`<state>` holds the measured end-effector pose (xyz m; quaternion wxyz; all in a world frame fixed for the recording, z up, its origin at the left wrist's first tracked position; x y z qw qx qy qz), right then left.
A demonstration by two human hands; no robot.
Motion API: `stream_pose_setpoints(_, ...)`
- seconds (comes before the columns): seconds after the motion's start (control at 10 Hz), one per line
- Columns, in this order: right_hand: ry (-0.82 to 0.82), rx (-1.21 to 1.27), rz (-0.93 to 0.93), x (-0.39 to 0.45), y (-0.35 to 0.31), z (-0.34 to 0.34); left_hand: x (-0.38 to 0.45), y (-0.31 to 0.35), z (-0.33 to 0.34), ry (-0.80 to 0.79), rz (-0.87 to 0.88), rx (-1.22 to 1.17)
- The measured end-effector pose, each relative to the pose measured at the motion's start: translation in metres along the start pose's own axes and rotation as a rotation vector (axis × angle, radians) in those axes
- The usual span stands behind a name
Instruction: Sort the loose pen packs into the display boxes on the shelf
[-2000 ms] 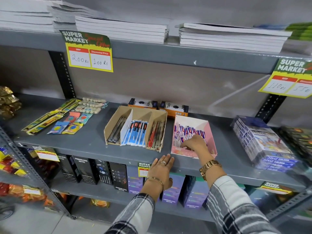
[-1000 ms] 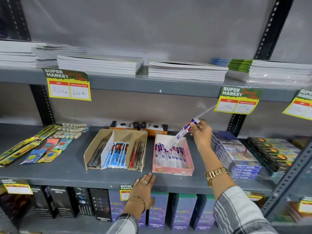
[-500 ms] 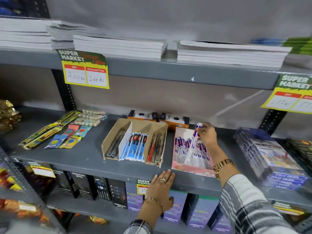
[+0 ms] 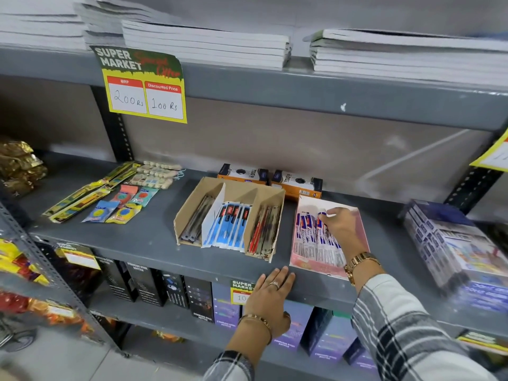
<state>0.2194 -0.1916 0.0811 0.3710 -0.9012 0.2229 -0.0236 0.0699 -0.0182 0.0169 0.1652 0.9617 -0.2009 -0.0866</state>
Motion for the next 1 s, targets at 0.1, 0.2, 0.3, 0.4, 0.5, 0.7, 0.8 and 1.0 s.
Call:
stream_pose_setpoints(0.1,0.034,-0.07,0.007,-0.002,0.004,-0.002,0.0,0.0,0.0,-0.008,-0.002,0.005)
stream_pose_setpoints(0.2,0.036,-0.088,0.007,-0.004,0.006,-0.002,0.0,0.0,0.0,-0.014,-0.005,0.009)
stream_pose_setpoints(0.3,0.082,-0.06,-0.04,-0.009,0.006,-0.008,0.001,-0.001,0.002,-0.017,-0.012,0.018)
stream_pose_setpoints(0.4,0.102,-0.013,-0.09,-0.02,0.003,-0.016,0.001,-0.001,0.002,-0.03,-0.019,0.027)
stream_pose_setpoints(0.5,0.171,-0.038,-0.186,-0.043,-0.004,-0.032,0.001,0.0,0.001,-0.02,-0.019,0.028)
stream_pose_setpoints(0.7,0.327,-0.241,-0.39,-0.083,-0.001,-0.051,-0.004,0.003,-0.002,-0.054,-0.054,0.062)
stream_pose_setpoints(0.8,0.371,-0.284,-0.472,-0.102,0.0,-0.063,-0.004,0.005,-0.003,-0.067,-0.06,0.073)
stream_pose_setpoints(1.0,0.62,-0.475,-0.633,-0.138,0.01,-0.096,-0.015,0.032,-0.008,-0.058,-0.071,0.049)
Point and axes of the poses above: each hand's wrist, its own x-axis towards the middle knuckle, its own z-axis out of the palm, y = z × x, the point moved 7 cm from there along x, towards the middle knuckle, and after that the axes turned 4 degrees about -x, right-handed, at the moved point
